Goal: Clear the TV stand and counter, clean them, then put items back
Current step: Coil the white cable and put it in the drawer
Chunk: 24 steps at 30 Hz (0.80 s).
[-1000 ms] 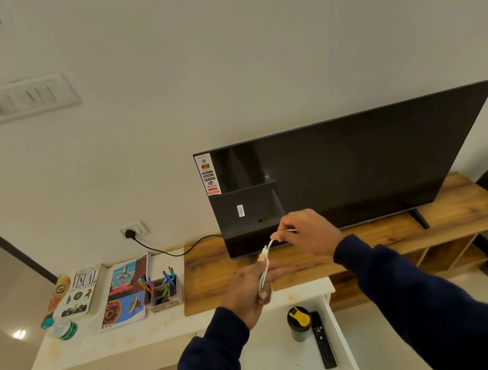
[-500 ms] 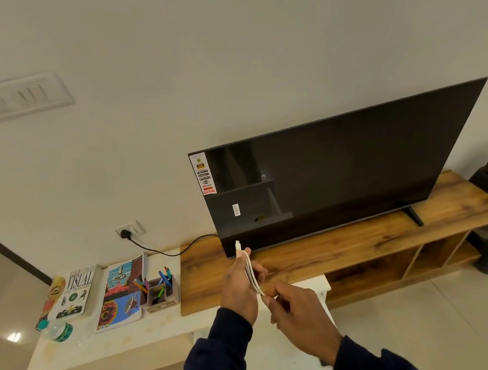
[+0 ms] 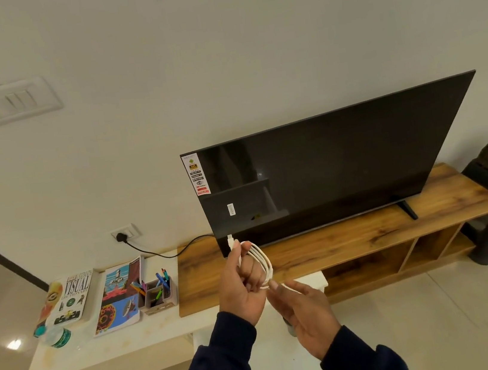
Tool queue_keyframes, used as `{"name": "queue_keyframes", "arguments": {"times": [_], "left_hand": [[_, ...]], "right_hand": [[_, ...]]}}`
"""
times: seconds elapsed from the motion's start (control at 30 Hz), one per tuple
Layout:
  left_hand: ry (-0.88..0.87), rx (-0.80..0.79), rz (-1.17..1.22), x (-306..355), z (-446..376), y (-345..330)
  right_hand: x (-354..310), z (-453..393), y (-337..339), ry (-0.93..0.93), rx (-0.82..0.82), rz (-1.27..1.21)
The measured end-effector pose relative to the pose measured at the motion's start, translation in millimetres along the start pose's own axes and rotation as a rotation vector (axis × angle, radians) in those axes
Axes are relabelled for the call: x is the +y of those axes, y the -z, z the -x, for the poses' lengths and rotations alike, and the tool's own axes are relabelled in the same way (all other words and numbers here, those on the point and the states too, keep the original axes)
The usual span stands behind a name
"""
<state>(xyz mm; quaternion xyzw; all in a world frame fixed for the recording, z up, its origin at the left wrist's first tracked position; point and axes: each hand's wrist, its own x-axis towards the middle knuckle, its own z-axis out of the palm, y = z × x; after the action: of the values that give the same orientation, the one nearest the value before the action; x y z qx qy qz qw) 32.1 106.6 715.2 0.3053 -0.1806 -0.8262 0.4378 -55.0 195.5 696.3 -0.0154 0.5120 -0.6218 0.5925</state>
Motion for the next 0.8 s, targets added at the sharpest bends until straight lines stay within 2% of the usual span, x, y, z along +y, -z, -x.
{"name": "queue_keyframes", "arguments": {"times": [0.1, 0.23, 0.3, 0.43, 0.5, 0.57, 0.67, 0.8], "left_hand": [[0.03, -0.053, 0.022, -4.8, 3.9, 3.8], [0.059, -0.085, 0.007, -9.3, 8.6, 5.6], [0.05, -0.101, -0.042, -6.7, 8.8, 5.0], [0.002, -0.087, -0.336, -7.5, 15.2, -0.4], [-0.009, -0.026, -0.408, -9.4, 17.6, -2.6], [-0.048, -0.053, -0.443, -9.0, 18.0, -2.4], [-0.158, -0.043, -0.658, -10.0, 17.3, 0.0], [-0.391, 0.14, -1.032, -15.8, 7.8, 7.2]], "right_hand": [[-5.9, 2.9, -1.9, 0.039, -0.024, 0.02], [-14.0, 11.5, -8.0, 0.145, -0.106, 0.229], [-19.0, 15.9, -8.4, 0.136, -0.118, 0.209], [-20.5, 17.8, -2.6, 0.132, -0.138, 0.164], [-18.2, 14.8, -0.3, 0.16, -0.118, 0.198], [-17.5, 11.7, 1.1, 0.147, -0.082, 0.17], [-18.5, 8.1, 4.5, 0.146, -0.017, 0.161], [-24.0, 4.2, 3.0, 0.215, 0.043, 0.222]]}}
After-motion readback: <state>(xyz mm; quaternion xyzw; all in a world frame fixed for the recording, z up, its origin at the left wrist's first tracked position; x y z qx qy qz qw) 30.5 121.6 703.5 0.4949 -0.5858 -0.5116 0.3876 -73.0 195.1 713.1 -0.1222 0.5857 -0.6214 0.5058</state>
